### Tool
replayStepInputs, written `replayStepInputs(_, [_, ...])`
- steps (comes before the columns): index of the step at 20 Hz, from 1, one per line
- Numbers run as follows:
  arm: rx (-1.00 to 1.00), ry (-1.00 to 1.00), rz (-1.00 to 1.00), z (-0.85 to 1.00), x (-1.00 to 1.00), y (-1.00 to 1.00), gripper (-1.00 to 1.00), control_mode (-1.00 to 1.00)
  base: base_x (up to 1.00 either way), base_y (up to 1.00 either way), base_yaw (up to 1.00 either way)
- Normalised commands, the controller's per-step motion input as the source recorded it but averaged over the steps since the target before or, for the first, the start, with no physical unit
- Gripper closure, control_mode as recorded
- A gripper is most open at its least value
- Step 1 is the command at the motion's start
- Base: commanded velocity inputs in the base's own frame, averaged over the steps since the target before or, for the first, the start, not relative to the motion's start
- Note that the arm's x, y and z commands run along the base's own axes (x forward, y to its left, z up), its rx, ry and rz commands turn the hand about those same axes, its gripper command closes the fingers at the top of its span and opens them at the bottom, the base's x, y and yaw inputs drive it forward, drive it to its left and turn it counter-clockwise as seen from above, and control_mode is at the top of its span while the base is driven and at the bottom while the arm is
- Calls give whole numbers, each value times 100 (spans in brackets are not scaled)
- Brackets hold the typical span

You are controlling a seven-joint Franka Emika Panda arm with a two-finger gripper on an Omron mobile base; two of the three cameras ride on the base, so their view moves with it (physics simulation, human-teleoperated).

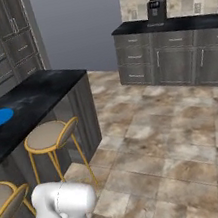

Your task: Move the bowls from the cabinet to the plates on the dining table.

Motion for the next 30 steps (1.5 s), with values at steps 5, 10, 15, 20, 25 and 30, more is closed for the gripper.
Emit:
replayStepInputs(5, [0,0,0,0,0,0,100,100,0,0,25])
replayStepInputs(10, [0,0,0,0,0,0,100,100,0,0,25])
replayStepInputs(15, [0,0,0,0,0,0,100,100,0,0,25])
replayStepInputs(20, [0,0,0,0,0,0,100,100,0,0,25])
replayStepInputs(25, [0,0,0,0,0,0,100,100,-2,0,25])
replayStepInputs(30, [0,0,0,0,0,0,100,100,-2,0,24])
